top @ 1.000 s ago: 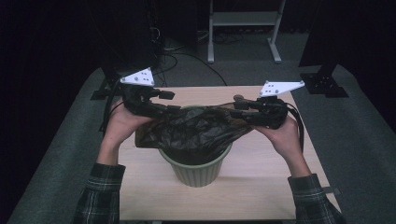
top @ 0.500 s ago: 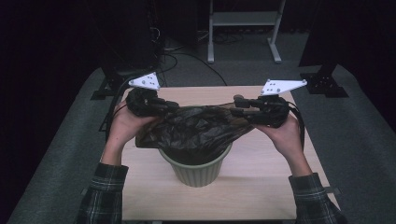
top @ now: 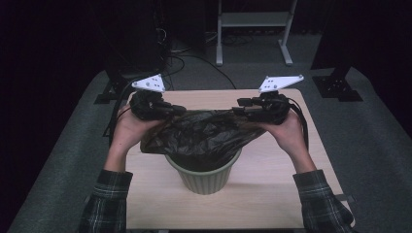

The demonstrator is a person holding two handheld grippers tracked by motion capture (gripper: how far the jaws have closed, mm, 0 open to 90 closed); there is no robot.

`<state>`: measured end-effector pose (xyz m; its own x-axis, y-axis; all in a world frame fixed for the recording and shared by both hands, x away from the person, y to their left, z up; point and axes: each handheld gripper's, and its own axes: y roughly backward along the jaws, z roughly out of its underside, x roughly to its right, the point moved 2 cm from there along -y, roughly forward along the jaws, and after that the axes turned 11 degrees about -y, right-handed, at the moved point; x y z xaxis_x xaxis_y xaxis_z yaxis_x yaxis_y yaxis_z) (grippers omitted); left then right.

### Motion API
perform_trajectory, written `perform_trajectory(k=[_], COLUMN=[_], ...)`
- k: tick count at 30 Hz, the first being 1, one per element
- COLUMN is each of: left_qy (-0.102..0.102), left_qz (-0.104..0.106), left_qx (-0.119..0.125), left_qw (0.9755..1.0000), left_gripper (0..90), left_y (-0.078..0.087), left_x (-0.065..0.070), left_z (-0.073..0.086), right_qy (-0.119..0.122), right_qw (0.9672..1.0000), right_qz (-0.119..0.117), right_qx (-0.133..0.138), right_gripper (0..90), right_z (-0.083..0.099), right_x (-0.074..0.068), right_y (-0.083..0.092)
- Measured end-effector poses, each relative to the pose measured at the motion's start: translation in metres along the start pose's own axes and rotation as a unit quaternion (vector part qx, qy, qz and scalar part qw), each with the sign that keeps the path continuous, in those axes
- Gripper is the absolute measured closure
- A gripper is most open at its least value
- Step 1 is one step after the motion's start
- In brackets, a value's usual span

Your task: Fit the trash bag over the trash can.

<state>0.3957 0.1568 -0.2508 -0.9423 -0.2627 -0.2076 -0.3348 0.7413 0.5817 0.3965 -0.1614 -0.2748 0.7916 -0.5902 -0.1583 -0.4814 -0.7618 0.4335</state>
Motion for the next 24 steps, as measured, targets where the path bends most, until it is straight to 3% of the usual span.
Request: perform_trajectory(k=[3, 4, 14, 19, 21, 24], left_qy=[0.006, 0.008, 0.033, 0.045, 0.049, 0.046], left_qz=[-0.004, -0.007, -0.023, -0.029, -0.017, -0.020], left_qx=[0.002, 0.001, -0.005, -0.005, 0.007, 0.002], left_qw=[1.0000, 0.9999, 0.9992, 0.9986, 0.9986, 0.9987], left_gripper=[89.7, 89.8, 89.8, 89.8, 89.8, 89.8], left_y=[0.000, 0.000, 0.007, 0.011, 0.012, 0.010], left_x=[-0.001, -0.002, -0.006, -0.007, -0.007, -0.005], left_z=[0.001, 0.002, 0.012, 0.022, 0.025, 0.025], right_qy=[-0.004, -0.003, 0.009, 0.012, 0.010, 0.013], right_qw=[1.0000, 0.9999, 0.9987, 0.9982, 0.9978, 0.9969], right_qz=[-0.008, -0.012, -0.048, -0.058, -0.066, -0.077], right_qx=[-0.003, -0.003, 0.012, 0.002, -0.003, -0.008], right_gripper=[88.2, 89.7, 89.9, 89.9, 90.0, 89.9], right_z=[0.002, 0.002, 0.016, 0.034, 0.044, 0.053], right_x=[-0.001, -0.001, -0.018, -0.026, -0.028, -0.034], right_y=[-0.001, 0.000, 0.027, 0.038, 0.043, 0.045])
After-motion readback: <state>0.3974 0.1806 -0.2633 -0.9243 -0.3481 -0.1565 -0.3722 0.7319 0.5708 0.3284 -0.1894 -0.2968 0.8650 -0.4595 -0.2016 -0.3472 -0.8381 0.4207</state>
